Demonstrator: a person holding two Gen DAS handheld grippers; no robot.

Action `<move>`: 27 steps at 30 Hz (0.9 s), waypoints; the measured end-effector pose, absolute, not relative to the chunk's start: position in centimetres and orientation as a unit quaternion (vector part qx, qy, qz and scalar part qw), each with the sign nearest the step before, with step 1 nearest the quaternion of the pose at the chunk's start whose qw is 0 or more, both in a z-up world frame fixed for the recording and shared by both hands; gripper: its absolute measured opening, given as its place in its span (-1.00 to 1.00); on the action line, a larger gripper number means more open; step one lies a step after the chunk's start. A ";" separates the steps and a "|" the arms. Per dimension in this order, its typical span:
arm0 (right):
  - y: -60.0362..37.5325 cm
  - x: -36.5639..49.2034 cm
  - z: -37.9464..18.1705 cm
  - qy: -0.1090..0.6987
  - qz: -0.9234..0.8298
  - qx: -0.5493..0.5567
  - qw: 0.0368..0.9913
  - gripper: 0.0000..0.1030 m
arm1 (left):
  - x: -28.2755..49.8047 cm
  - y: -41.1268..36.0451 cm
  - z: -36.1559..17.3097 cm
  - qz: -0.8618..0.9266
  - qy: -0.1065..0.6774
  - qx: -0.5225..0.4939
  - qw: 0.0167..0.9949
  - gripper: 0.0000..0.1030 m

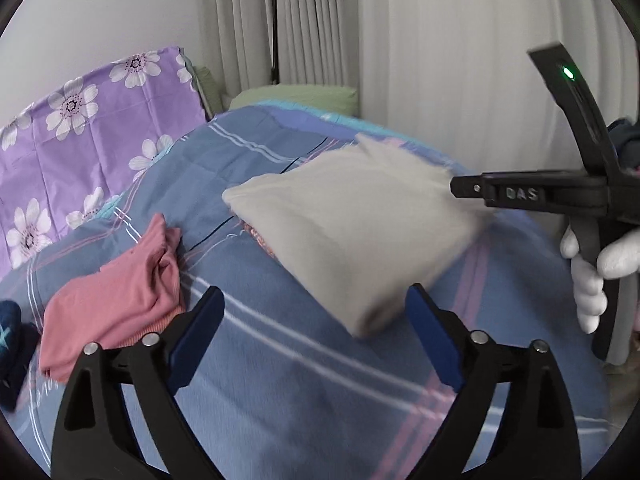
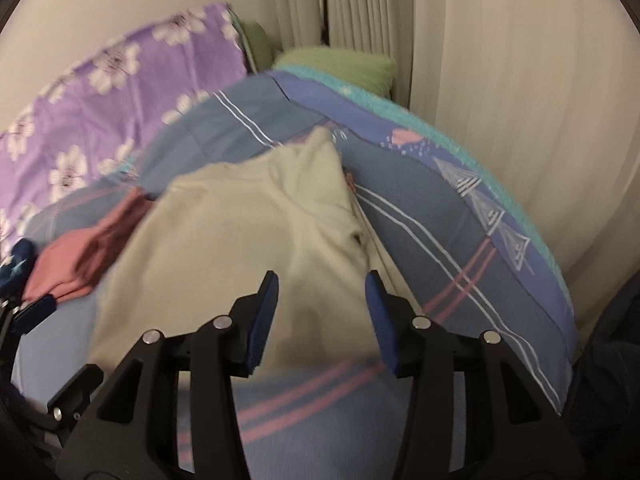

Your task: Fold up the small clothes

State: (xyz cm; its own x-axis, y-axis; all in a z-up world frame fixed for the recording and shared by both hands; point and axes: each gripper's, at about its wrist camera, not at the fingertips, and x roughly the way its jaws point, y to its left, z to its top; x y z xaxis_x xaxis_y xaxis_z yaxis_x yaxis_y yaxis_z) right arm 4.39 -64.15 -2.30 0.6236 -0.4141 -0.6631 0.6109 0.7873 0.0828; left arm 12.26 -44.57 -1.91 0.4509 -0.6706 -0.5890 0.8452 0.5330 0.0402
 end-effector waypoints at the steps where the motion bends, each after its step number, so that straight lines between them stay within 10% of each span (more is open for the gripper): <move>1: -63.4 3.4 -1.7 0.315 -0.286 0.146 0.893 0.01 | 11.6 -43.5 -1.4 -0.456 0.258 0.153 0.838 0.86; 7: -55.8 -4.4 3.3 0.215 -0.310 0.090 0.922 0.95 | 8.6 -38.5 0.9 -0.433 0.248 0.080 0.863 0.97; 27: -44.6 -14.3 6.3 0.187 -0.301 0.132 0.926 0.96 | -1.5 -29.9 5.7 -0.381 0.195 0.123 0.895 0.97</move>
State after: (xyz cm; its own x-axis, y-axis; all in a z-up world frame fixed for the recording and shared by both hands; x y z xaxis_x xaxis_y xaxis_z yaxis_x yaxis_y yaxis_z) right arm -14.31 -44.56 6.32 0.7492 -0.5078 -0.4252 0.6065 0.7840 0.1323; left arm -1.45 -29.87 5.71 0.6337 -0.6347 -0.4422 0.7302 0.6795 0.0712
